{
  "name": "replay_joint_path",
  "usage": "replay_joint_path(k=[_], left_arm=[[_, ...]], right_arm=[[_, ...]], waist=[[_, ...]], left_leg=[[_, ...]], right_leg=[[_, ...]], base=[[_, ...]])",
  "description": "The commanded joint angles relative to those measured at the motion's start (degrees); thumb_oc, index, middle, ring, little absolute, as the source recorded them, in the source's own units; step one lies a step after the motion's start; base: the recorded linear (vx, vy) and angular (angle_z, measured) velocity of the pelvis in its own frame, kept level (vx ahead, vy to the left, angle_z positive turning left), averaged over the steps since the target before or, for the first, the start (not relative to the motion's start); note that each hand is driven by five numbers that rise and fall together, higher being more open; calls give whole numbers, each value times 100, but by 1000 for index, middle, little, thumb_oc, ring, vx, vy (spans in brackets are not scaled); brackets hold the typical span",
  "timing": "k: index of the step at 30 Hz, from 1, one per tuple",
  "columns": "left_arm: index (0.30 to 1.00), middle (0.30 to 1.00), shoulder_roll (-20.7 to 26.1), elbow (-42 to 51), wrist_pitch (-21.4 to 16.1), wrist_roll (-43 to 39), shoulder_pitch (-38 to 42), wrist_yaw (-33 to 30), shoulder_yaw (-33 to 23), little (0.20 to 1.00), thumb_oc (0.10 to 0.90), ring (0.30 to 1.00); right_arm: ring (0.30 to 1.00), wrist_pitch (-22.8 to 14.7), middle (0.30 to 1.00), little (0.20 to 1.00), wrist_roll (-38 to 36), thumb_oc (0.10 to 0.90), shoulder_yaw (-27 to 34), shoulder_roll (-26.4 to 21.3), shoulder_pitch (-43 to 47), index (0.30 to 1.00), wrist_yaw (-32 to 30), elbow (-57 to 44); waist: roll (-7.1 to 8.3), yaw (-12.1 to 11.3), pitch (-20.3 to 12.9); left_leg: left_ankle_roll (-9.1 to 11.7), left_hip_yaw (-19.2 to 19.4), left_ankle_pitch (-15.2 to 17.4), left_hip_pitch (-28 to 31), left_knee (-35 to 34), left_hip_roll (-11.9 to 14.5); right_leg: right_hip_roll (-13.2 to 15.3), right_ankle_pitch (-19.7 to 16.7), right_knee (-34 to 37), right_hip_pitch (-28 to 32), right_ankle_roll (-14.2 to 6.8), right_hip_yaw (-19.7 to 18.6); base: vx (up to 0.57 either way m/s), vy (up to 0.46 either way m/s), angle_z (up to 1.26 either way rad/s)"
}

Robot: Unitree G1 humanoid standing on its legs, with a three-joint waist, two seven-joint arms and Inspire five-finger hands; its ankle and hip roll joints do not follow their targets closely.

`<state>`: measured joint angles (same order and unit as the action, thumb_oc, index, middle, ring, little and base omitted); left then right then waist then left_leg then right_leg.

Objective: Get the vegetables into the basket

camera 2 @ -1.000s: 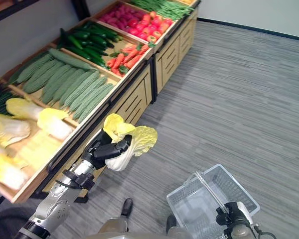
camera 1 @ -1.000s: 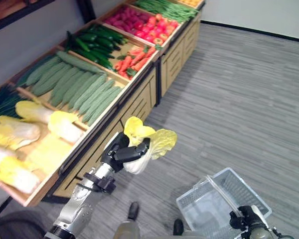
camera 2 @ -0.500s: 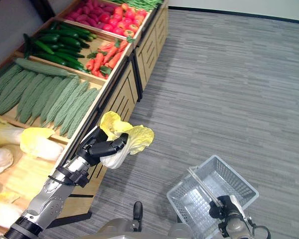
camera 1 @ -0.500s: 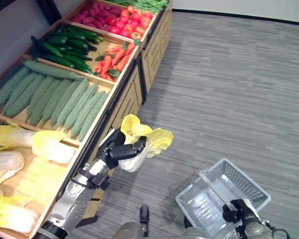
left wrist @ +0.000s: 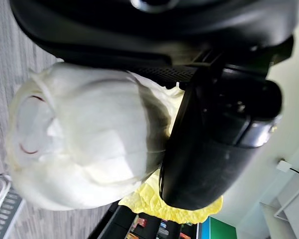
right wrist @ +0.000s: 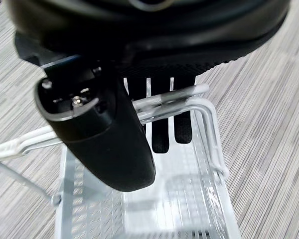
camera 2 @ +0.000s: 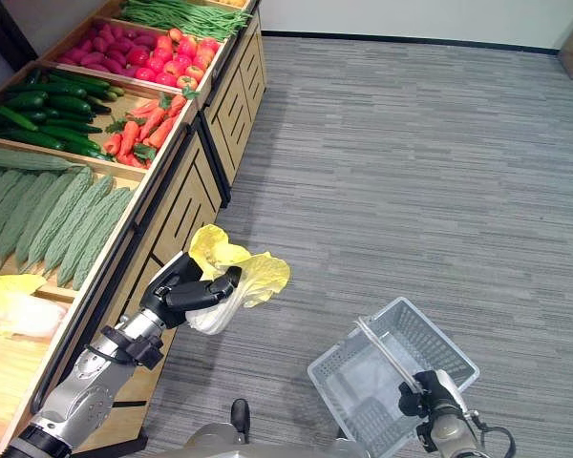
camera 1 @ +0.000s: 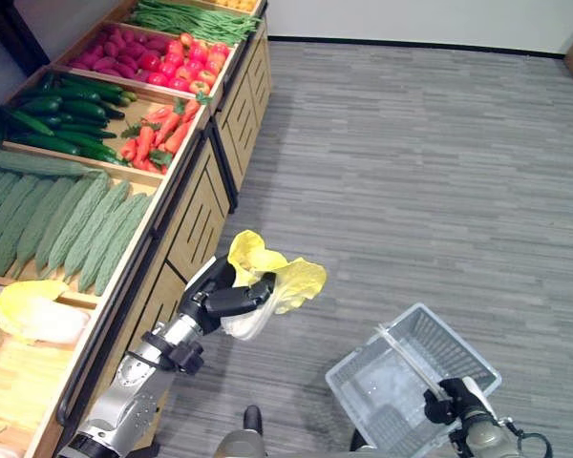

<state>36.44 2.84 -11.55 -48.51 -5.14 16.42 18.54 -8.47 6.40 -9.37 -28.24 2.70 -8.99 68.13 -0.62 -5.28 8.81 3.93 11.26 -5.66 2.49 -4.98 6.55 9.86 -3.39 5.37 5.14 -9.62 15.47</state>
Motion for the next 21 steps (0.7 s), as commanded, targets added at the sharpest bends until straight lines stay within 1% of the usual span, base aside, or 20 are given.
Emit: replay_joint_path(k=[1, 4, 5, 8, 9, 10, 11, 12, 13, 14, 15, 17, 18, 19, 21], left_arm=[[300, 300, -59, 646, -494, -209, 489, 137, -130, 300, 400, 300], [300, 300, 6, 624, -513, 87, 640, 108, 59, 300, 400, 300], [300, 300, 3, 622, -514, 90, 645, 106, 61, 300, 400, 300], [300, 300, 115, 623, -569, 602, 1047, 0, 394, 300, 400, 300], [300, 300, 110, 616, -571, 606, 1058, -2, 400, 300, 400, 300], [300, 300, 215, 637, -637, 996, 1309, -85, 602, 300, 400, 300], [300, 300, 214, 635, -638, 1001, 1313, -89, 607, 300, 400, 300], [300, 300, 427, 708, -728, 1443, 1691, -72, 869, 300, 400, 300], [300, 300, 552, 741, -780, 1705, 1922, -76, 1084, 300, 400, 300], [300, 300, 572, 718, -843, 1861, 2039, -150, 1148, 300, 400, 300], [300, 300, 705, 752, -918, 2218, 2295, -182, 1332, 300, 400, 300], [300, 300, 738, 675, -1044, 2623, 2582, -318, 1605, 300, 400, 300], [300, 300, 735, 665, -1050, 2635, 2594, -330, 1618, 300, 400, 300], [300, 300, 821, 565, -1143, 3151, 2869, -461, 1897, 300, 400, 300], [300, 300, 882, 405, -1233, 3595, 3085, -598, 2138, 300, 400, 300]], right_arm=[[300, -276, 300, 300, 51, 400, -136, -645, 468, 300, -306, -350], [300, -259, 300, 300, 92, 400, -181, -916, 726, 300, -362, -427], [300, -260, 300, 300, 91, 400, -182, -919, 731, 300, -361, -423], [300, -277, 300, 300, 130, 400, -350, -1154, 1098, 300, -435, -833], [300, -277, 300, 300, 129, 400, -347, -1157, 1100, 300, -434, -833], [300, -296, 300, 300, 148, 400, -478, -1166, 1290, 300, -461, -1262], [300, -287, 300, 300, 150, 400, -472, -1166, 1283, 300, -460, -1274], [300, -365, 300, 300, 103, 400, -571, -1233, 1396, 300, -425, -1697], [300, -395, 300, 300, 73, 400, -648, -1231, 1505, 300, -418, -2002], [300, -421, 300, 300, 54, 400, -683, -1227, 1547, 300, -428, -2167], [300, -464, 300, 300, 10, 400, -752, -1203, 1614, 300, -403, -2356], [300, -512, 300, 300, -51, 400, -832, -1150, 1689, 300, -390, -2452], [300, -511, 300, 300, -52, 400, -827, -1149, 1690, 300, -390, -2451], [300, -547, 300, 300, -103, 400, -927, -1124, 1807, 300, -351, -2742], [300, -586, 300, 300, -142, 400, -1011, -1120, 1886, 300, -331, -2995]], waist=[[180, -25, -436], [137, 0, -496], [134, -1, -490], [110, 62, -564], [107, 57, -558], [100, 95, -583], [100, 91, -580], [105, 148, -612], [101, 184, -615], [108, 196, -632], [102, 227, -659], [112, 236, -672], [116, 232, -669], [118, 265, -693], [118, 286, -718]], left_leg=[[251, -290, 4, -241, -2, 48], [280, -285, 8, -204, -2, 95], [281, -285, 9, -200, -2, 97], [291, -252, 53, -146, -2, 115], [292, -250, 54, -142, -2, 116], [293, -238, 75, -122, -2, 117], [293, -236, 76, -119, -2, 117], [289, -197, 114, -93, -2, 113], [290, -183, 149, -56, -2, 113], [286, -173, 140, -73, -2, 109], [282, -162, 160, -64, -2, 108], [275, -146, 181, -45, -2, 95], [274, -145, 182, -45, -2, 94], [270, -130, 202, -42, -2, 84], [271, -112, 210, -36, -2, 79]], right_leg=[[279, -145, -37, -179, -186, 132], [237, -102, -37, -146, -170, 103], [235, -101, -37, -143, -169, 103], [211, -78, -37, -122, -156, 30], [210, -78, -37, -119, -156, 29], [209, -79, -37, -118, -144, -14], [209, -78, -37, -116, -144, -16], [218, -92, -37, -129, -152, -74], [221, -85, -37, -106, -158, -93], [226, -107, -37, -141, -155, -113], [232, -114, -37, -155, -159, -141], [246, -121, -37, -155, -171, -166], [247, -121, -37, -155, -171, -167], [259, -135, -37, -168, -179, -197], [264, -144, -37, -175, -185, -222]], base=[[18, -77, 6], [14, -50, 4], [0, 0, 0], [0, 0, 0], [0, 0, 0], [0, 0, 0], [14, 10, -6], [21, 14, -11], [13, 17, -14], [10, 14, -10], [4, 8, -7], [8, 4, -3], [0, 0, 0], [0, 0, 0], [0, 0, 0]])
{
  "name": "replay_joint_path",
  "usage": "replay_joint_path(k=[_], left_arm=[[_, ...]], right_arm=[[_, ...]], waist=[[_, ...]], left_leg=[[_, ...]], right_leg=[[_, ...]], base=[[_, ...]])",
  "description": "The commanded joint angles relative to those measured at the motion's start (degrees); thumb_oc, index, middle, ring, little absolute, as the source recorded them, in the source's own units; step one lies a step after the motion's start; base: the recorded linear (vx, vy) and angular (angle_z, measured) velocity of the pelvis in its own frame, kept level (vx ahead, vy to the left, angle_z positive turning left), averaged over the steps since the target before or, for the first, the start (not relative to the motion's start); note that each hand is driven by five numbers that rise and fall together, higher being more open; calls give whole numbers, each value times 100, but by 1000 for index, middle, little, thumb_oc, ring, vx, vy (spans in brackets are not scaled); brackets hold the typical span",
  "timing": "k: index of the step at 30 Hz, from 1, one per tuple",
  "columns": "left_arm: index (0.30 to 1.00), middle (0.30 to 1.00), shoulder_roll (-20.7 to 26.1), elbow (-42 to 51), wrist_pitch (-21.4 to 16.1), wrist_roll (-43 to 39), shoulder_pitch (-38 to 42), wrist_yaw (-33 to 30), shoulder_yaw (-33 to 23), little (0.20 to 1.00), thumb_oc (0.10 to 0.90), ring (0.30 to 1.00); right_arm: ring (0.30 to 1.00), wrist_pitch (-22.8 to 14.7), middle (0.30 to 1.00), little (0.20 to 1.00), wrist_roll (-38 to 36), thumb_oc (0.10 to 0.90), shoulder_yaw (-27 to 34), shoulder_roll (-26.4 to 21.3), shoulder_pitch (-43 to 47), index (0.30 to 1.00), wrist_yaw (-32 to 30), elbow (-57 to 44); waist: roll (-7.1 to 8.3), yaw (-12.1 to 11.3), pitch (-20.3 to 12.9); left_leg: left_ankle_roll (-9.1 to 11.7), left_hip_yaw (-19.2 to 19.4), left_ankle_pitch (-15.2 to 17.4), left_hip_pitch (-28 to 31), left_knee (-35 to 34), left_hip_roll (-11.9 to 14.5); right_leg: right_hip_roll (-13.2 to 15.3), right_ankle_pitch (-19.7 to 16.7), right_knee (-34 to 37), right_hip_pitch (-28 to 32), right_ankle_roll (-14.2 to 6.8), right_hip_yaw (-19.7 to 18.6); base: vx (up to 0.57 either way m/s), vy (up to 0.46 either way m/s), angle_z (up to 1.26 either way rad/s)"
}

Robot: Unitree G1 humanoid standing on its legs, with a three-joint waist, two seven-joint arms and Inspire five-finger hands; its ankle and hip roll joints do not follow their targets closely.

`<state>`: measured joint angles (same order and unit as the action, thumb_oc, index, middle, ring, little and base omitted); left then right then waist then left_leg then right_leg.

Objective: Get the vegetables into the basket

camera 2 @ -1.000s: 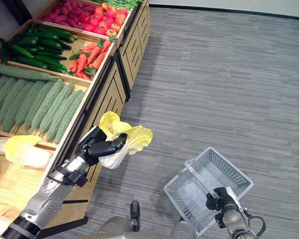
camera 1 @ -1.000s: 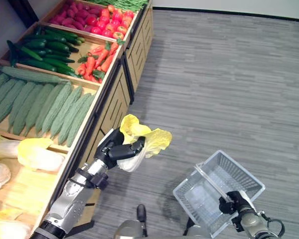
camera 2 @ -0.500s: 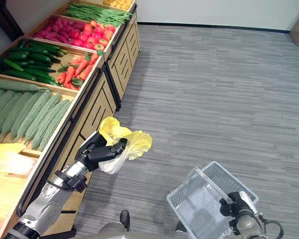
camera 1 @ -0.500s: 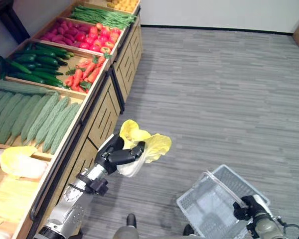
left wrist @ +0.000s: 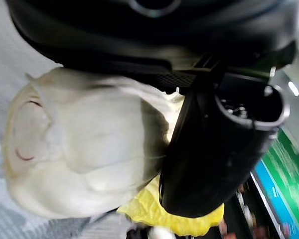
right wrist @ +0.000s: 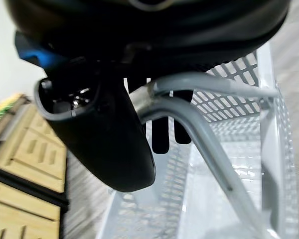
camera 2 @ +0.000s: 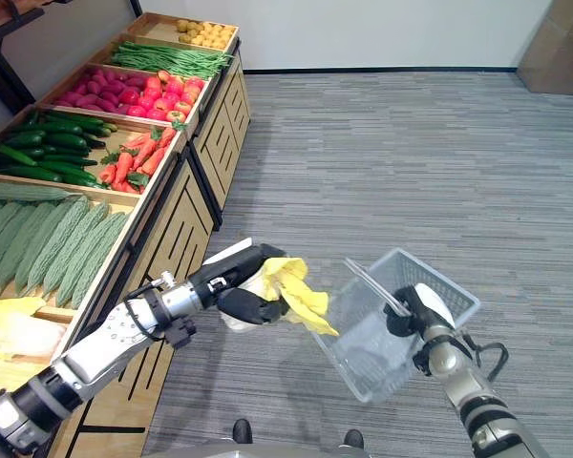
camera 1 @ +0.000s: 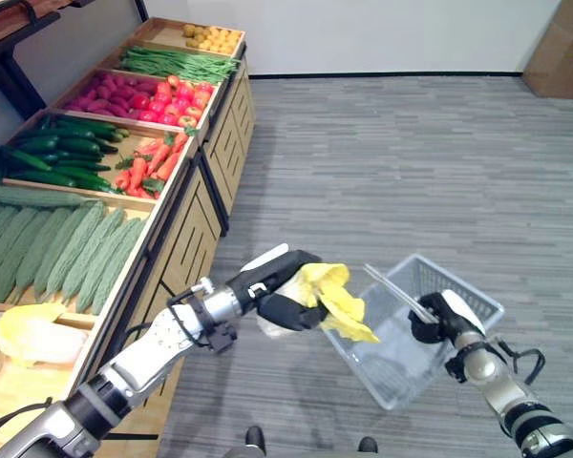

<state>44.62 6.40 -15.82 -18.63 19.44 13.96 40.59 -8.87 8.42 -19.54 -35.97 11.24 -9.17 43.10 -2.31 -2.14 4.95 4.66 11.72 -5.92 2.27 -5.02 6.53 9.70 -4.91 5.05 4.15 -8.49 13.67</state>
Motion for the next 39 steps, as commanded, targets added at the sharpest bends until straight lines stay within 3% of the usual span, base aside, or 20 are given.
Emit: replay_joint_path(k=[1, 4, 8, 10, 12, 14, 21, 29, 30, 31, 32, 33, 34, 39], left_arm=[[300, 300, 56, 33, -815, 624, 642, -369, -49, 300, 400, 300], [300, 300, 172, -160, -977, 1410, 1082, -634, 337, 300, 400, 300], [300, 300, -27, -879, -1010, 2475, 1233, -982, 648, 300, 400, 300], [300, 300, -79, -1024, -1041, 2731, 1273, -1093, 693, 300, 400, 300], [300, 300, -265, -1448, -1057, 3605, 1373, -1433, 754, 300, 400, 300], [300, 300, -341, -1567, -1053, 3793, 1373, -1572, 739, 300, 400, 300], [300, 300, -905, -2428, -718, 4931, 1056, -2352, 353, 300, 400, 300], [303, 303, -1296, -3228, -277, 6027, 1091, -2987, 240, 303, 402, 303], [393, 393, -1301, -3380, -146, 6229, 1098, -3058, 217, 393, 467, 393], [594, 594, -1352, -3468, -111, 6334, 1102, -3114, 226, 594, 610, 594], [838, 838, -1374, -3603, -51, 6527, 1140, -3182, 260, 838, 784, 838], [962, 962, -1387, -3692, -13, 6624, 1164, -3194, 290, 962, 873, 962], [1000, 1000, -1499, -4066, 178, 6794, 1193, -3194, 305, 1000, 900, 1000], [1000, 1000, -1438, -4462, 483, 7291, 1234, -3205, 243, 1000, 900, 1000]], right_arm=[[300, -546, 300, 300, -346, 400, 13, -345, 1031, 300, -314, -492], [300, -615, 300, 300, -399, 400, -214, -299, 1258, 300, -267, -655], [300, -690, 300, 300, -713, 400, -396, -7, 1548, 300, -229, -748], [300, -708, 300, 300, -763, 400, -411, 46, 1587, 300, -230, -759], [300, -790, 300, 300, -968, 400, -462, 282, 1627, 300, -198, -1072], [300, -808, 300, 300, -1012, 400, -464, 307, 1614, 300, -178, -1206], [300, -982, 300, 300, -1703, 400, -405, 851, 1159, 300, 10, -2155], [300, -1085, 300, 300, -1989, 400, -575, 900, 744, 300, 299, -3038], [300, -1116, 300, 300, -2017, 400, -601, 885, 718, 300, 331, -3155], [300, -1120, 300, 300, -2031, 400, -595, 860, 694, 300, 337, -3211], [300, -1126, 300, 300, -2036, 400, -605, 828, 685, 300, 345, -3265], [300, -1133, 300, 300, -2050, 400, -617, 805, 678, 300, 359, -3321], [300, -1138, 300, 300, -2063, 400, -604, 769, 640, 300, 369, -3403], [300, -1117, 300, 300, -1984, 400, -531, 614, 506, 300, 341, -3453]], waist=[[290, -34, -328], [293, -9, -349], [308, -7, -402], [308, -7, -408], [312, 4, -425], [312, 8, -432], [328, 77, -443], [342, 173, -431], [353, 189, -422], [350, 194, -421], [346, 207, -421], [345, 222, -421], [338, 244, -417], [320, 254, -404]], left_leg=[[198, -157, 237, -14, 2, 80], [203, -138, 251, 12, 2, 84], [212, -131, 256, 22, 2, 86], [213, -135, 259, 19, 2, 89], [221, -122, 263, 26, 2, 103], [221, -116, 268, 28, 2, 102], [223, -67, 289, 68, 2, 134], [232, 20, 300, 93, 2, 155], [234, 31, 295, 94, 2, 163], [235, 38, 295, 96, 2, 168], [237, 48, 295, 103, 2, 176], [239, 65, 294, 107, 2, 183], [245, 89, 298, 124, 2, 195], [264, 114, 292, 141, 2, 223]], right_leg=[[280, 8, -5, -75, -298, -42], [287, -2, -5, -81, -309, -69], [294, 0, -5, -64, -318, -73], [293, 5, -5, -60, -318, -73], [289, 14, -5, -64, -318, -87], [286, 14, -5, -68, -319, -97], [269, 43, -5, -64, -305, -150], [259, 40, -5, -93, -311, -227], [255, 41, -5, -101, -310, -233], [254, 39, -5, -102, -310, -237], [250, 37, -5, -108, -310, -242], [248, 37, -5, -109, -312, -250], [240, 35, -5, -114, -309, -270], [220, 59, -5, -105, -305, -281]], base=[[7, 7, -4], [5, 4, -3], [0, 0, 0], [0, 0, 0], [0, 0, 0], [0, 0, 0], [3, 1, -2], [0, 1, -8], [-5, -9, -12], [-5, -8, -8], [-1, -5, -7], [3, -6, -4], [6, -7, -4], [0, -8, -7]])
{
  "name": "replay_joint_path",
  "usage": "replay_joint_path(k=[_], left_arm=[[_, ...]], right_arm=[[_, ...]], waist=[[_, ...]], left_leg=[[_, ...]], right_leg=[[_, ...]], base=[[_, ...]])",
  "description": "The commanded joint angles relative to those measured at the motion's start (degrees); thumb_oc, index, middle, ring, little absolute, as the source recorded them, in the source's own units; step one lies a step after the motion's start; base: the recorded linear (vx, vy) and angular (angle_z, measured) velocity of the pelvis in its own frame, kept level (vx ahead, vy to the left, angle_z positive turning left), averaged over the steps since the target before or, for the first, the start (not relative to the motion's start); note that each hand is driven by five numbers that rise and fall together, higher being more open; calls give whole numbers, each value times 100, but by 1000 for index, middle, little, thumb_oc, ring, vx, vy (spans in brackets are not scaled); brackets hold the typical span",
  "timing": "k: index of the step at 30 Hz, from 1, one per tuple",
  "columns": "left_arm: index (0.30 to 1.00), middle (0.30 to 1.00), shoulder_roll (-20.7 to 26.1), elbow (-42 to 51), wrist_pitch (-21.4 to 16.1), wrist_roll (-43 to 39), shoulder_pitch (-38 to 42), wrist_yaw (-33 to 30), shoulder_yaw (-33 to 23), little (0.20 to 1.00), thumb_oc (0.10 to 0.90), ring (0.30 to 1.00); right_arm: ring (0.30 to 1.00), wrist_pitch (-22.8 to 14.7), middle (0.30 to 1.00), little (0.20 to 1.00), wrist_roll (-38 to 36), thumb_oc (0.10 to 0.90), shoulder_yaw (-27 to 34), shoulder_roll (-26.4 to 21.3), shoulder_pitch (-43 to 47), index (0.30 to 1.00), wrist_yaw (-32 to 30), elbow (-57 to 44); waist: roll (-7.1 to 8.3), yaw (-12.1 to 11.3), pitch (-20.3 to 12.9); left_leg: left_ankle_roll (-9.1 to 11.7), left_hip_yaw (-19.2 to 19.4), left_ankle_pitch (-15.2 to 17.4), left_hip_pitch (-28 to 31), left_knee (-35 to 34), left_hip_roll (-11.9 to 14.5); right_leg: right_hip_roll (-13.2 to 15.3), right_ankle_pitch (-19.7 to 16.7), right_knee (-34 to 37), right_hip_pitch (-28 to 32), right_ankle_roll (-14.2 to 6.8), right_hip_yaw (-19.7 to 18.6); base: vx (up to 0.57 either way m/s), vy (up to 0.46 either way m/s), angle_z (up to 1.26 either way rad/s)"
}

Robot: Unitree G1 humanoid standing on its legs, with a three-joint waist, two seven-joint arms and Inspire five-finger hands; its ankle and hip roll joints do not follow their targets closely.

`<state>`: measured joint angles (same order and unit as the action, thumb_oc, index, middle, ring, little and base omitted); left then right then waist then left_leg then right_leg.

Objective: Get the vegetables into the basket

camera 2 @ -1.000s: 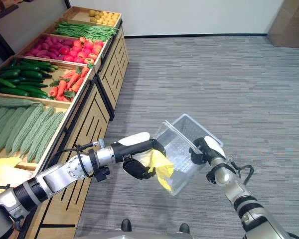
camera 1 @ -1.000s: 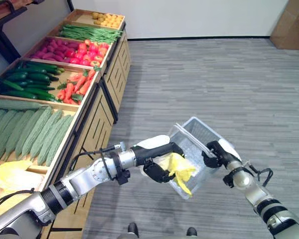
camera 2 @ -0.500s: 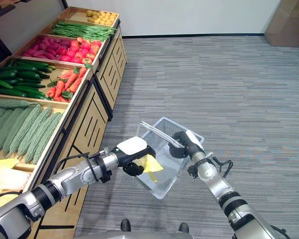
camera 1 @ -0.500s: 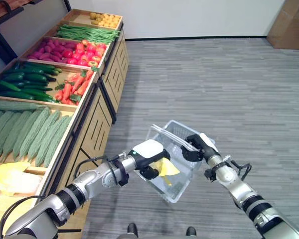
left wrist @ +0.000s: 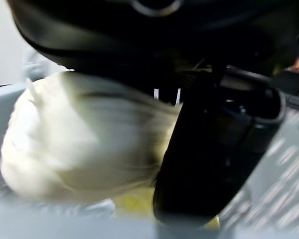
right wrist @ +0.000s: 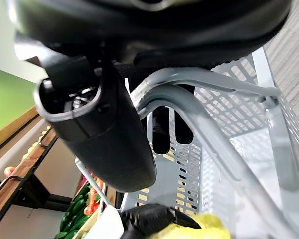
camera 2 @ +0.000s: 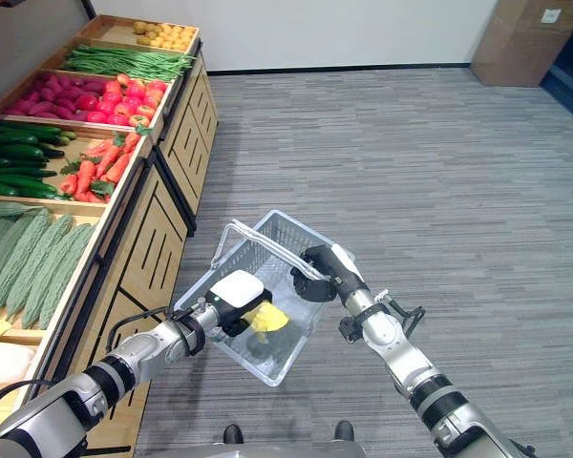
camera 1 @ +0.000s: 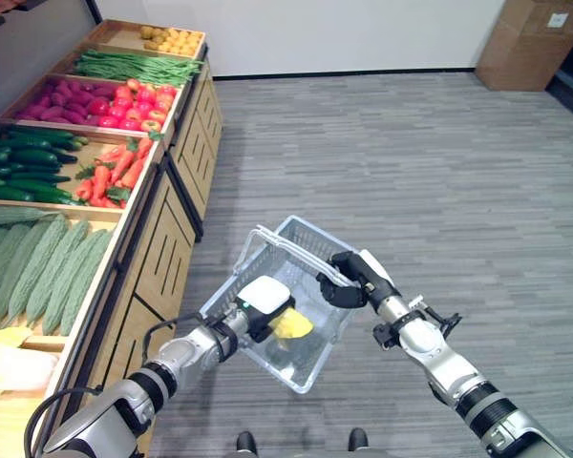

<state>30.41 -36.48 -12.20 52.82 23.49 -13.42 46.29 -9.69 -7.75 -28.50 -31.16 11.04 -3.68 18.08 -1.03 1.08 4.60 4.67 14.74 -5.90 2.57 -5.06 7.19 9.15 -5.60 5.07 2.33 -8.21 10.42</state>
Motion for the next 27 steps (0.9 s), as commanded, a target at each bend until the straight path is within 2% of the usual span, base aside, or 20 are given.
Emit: replay_joint_path(k=[1, 6, 8, 9, 10, 12, 13, 14, 15, 20, 24, 27], left_arm=[[1000, 1000, 4, -168, 140, 166, 810, -465, -353, 1000, 900, 1000], [1000, 1000, 84, 85, 84, 18, 588, -505, -569, 1000, 900, 1000], [1000, 1000, 146, 808, -127, -480, 285, -471, -875, 1000, 900, 1000], [1000, 1000, 183, 873, -122, -509, 251, -424, -897, 1000, 900, 1000], [1000, 1000, 179, 1525, -377, -1219, -203, -274, -1229, 1000, 900, 1000], [1000, 1000, 196, 1810, -509, -1570, -394, -147, -1354, 1000, 900, 1000], [1000, 1000, 88, 2681, -766, -3215, -1211, 491, -1838, 1000, 900, 1000], [1000, 1000, 107, 2719, -751, -3248, -1233, 528, -1855, 1000, 900, 1000], [1000, 1000, 74, 3101, -714, -4600, -1671, 974, -1998, 1000, 900, 1000], [1000, 1000, 376, 3883, -644, -6827, -2414, 1930, -2207, 1000, 900, 1000], [1000, 1000, 577, 3835, -531, -7442, -2990, 2195, -2455, 1000, 900, 1000], [1000, 1000, 755, 3153, -558, -6717, -3448, 2252, -2712, 1000, 900, 1000]], right_arm=[[300, -1033, 300, 300, -359, 400, 393, 128, 502, 300, -214, -945], [300, -988, 300, 300, -274, 400, 514, 88, 394, 300, -248, -804], [300, -912, 300, 300, -123, 400, 624, 122, 277, 300, -286, -626], [300, -913, 300, 300, -117, 400, 614, 128, 271, 300, -287, -627], [300, -850, 300, 300, -3, 400, 770, 186, 116, 300, -332, -476], [300, -828, 300, 300, 37, 400, 841, 214, 55, 300, -349, -403], [300, -711, 300, 300, 199, 400, 1159, 332, -184, 300, -449, -51], [300, -717, 300, 300, 203, 400, 1151, 336, -188, 300, -452, -45], [300, -625, 300, 300, 304, 400, 1323, 365, -296, 300, -526, 211], [300, -529, 300, 300, 509, 400, 1619, 372, -495, 300, -583, 807], [300, -482, 300, 300, 857, 400, 1758, 304, -676, 300, -648, 1308], [300, -491, 300, 300, 714, 400, 2043, 355, -930, 300, -612, 1907]], waist=[[193, -72, -363], [196, -106, -329], [203, -169, -308], [204, -155, -315], [216, -214, -304], [220, -229, -305], [222, -312, -311], [223, -305, -319], [212, -353, -320], [178, -429, -300], [185, -492, -274], [196, -556, -238]], left_leg=[[263, -193, 286, 107, 6, 160], [266, -229, 277, 112, 6, 164], [262, -272, 268, 99, 6, 160], [262, -277, 269, 101, 6, 161], [253, -334, 264, 94, 6, 152], [250, -356, 263, 88, 6, 149], [233, -431, 246, 64, 6, 124], [233, -434, 247, 64, 6, 124], [211, -483, 239, 46, 6, 106], [177, -593, 213, 5, 6, 58], [168, -670, 198, -50, 6, 29], [159, -768, 179, -110, 6, -5]], right_leg=[[272, 131, -7, 83, -332, 44], [268, 136, -7, 115, -321, 78], [265, 143, -7, 148, -306, 120], [265, 145, -7, 154, -306, 125], [270, 152, -7, 185, -293, 164], [271, 160, -7, 197, -289, 179], [280, 160, -7, 228, -272, 245], [279, 162, -7, 230, -272, 248], [293, 152, -7, 249, -265, 289], [308, 133, -7, 279, -261, 371], [323, 119, -7, 285, -275, 451], [356, 108, -7, 295, -302, 531]], base=[[0, 0, 0], [0, 0, 0], [0, 0, 0], [-1, -9, 8], [-4, -6, 10], [1, -4, 9], [9, -1, 15], [10, 7, 21], [4, 12, 25], [-3, 16, 15], [-10, 10, 12], [-4, 22, 17]])
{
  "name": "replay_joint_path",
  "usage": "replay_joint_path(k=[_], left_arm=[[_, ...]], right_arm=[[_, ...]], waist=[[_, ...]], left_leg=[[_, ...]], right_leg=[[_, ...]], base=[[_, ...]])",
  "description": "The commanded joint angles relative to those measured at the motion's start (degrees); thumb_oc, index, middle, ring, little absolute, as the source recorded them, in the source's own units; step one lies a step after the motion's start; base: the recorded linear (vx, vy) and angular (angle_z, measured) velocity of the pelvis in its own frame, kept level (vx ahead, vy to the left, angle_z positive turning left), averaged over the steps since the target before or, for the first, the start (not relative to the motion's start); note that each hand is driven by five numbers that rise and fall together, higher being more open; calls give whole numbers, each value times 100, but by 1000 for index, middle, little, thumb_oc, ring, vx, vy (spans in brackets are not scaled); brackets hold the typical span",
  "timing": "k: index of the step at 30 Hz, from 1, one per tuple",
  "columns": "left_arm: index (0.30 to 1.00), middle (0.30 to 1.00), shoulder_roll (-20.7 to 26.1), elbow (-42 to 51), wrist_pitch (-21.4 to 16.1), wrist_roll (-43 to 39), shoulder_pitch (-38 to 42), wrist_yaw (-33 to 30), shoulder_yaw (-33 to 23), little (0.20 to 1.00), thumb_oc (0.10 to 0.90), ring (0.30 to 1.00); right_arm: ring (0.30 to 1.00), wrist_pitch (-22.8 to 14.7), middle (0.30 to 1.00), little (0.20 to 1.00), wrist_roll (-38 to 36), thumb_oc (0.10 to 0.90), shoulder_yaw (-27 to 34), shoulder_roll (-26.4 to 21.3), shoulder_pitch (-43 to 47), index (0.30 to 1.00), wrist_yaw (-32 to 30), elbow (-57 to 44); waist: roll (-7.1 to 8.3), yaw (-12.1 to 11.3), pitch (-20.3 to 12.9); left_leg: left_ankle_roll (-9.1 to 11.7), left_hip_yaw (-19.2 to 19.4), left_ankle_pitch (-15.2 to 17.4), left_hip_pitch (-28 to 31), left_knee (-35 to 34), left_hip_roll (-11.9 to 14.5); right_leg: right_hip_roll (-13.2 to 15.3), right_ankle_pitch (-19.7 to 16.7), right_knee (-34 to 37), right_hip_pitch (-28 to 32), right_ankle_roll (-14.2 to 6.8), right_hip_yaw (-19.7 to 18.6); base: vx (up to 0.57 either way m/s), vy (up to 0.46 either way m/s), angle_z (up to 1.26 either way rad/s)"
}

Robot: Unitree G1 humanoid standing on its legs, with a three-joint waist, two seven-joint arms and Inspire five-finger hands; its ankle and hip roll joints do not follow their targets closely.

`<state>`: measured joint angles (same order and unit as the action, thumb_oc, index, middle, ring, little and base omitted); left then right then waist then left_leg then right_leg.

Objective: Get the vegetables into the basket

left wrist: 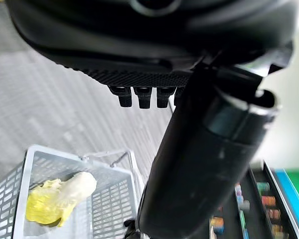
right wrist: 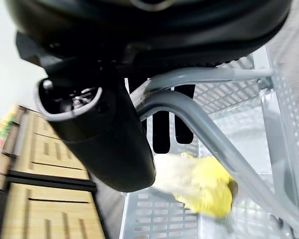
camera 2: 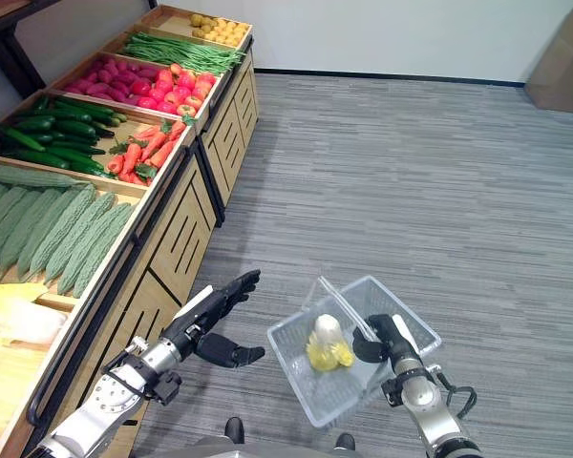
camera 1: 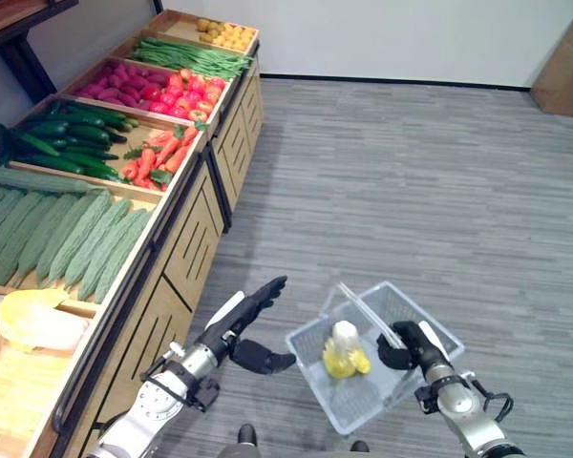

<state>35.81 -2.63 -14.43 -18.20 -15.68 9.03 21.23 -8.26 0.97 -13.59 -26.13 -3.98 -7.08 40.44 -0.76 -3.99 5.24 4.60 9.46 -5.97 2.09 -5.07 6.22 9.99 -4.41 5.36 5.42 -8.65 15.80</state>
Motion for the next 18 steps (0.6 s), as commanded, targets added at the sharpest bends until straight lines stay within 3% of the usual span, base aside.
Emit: replay_joint_path(k=[1, 4, 5, 8, 9, 10, 11, 14, 18], left_arm=[[1000, 1000, 266, -709, -361, 937, 465, -113, -201, 1000, 900, 1000], [1000, 1000, 73, -1634, -333, 1590, 394, -324, -214, 1000, 900, 1000], [1000, 1000, -436, -2921, -151, 1770, 332, -540, -432, 1000, 900, 1000], [1000, 1000, -673, -3752, -139, 2295, 378, -620, -460, 1000, 900, 1000], [1000, 1000, -938, -4678, -38, 2765, 491, -791, -568, 1000, 900, 1000], [1000, 1000, -951, -4701, -50, 2773, 504, -802, -563, 1000, 900, 1000], [1000, 1000, -1226, -5574, 102, 2973, 648, -1100, -796, 1000, 900, 1000], [1000, 1000, -1470, -6392, 201, 3140, 798, -1426, -1023, 1000, 900, 1000], [1000, 1000, -1566, -6768, 306, 3290, 855, -1572, -1138, 1000, 900, 1000]], right_arm=[[300, -633, 300, 300, -214, 400, 596, -122, 521, 300, -256, -116], [300, -660, 300, 300, -243, 400, 737, -110, 397, 300, -235, 138], [300, -628, 300, 300, -248, 400, 828, -71, 286, 300, -265, 363], [300, -611, 300, 300, -293, 400, 885, -32, 216, 300, -246, 570], [300, -600, 300, 300, -235, 400, 888, 9, 159, 300, -248, 821], [300, -602, 300, 300, -235, 400, 890, 4, 161, 300, -248, 822], [300, -579, 300, 300, -256, 400, 900, 72, 141, 300, -260, 1275], [300, -559, 300, 300, -275, 400, 904, 144, 171, 300, -318, 1584], [300, -534, 300, 300, -247, 400, 863, 187, 144, 300, -333, 1594]], waist=[[183, -74, -302], [202, -114, -280], [224, -144, -235], [237, -151, -233], [256, -153, -212], [252, -152, -216], [276, -155, -205], [297, -143, -160], [314, -132, -112]], left_leg=[[162, -259, 186, -77, 7, 81], [145, -295, 183, -103, 7, 43], [134, -325, 189, -113, 7, 20], [114, -343, 176, -172, 7, -14], [108, -341, 181, -188, 7, -30], [107, -342, 180, -196, 7, -32], [97, -339, 176, -218, 7, -38], [82, -321, 186, -227, 7, -55], [76, -298, 191, -241, 7, -65]], right_leg=[[282, -10, -36, -11, -267, 16], [313, -21, -36, -4, -286, 60], [331, -17, -36, 21, -295, 88], [358, -42, -36, -18, -298, 110], [370, -49, -36, -22, -300, 123], [371, -50, -36, -29, -300, 125], [381, -68, -36, -48, -295, 129], [391, -70, -49, -72, -293, 110], [409, -80, -62, -104, -298, 89]], base=[[8, 19, 26], [4, 24, 16], [-14, 29, 6], [-4, 28, 6], [4, 24, 8], [6, 46, 6], [0, 0, 0], [1, 12, 1], [0, 0, 0]])
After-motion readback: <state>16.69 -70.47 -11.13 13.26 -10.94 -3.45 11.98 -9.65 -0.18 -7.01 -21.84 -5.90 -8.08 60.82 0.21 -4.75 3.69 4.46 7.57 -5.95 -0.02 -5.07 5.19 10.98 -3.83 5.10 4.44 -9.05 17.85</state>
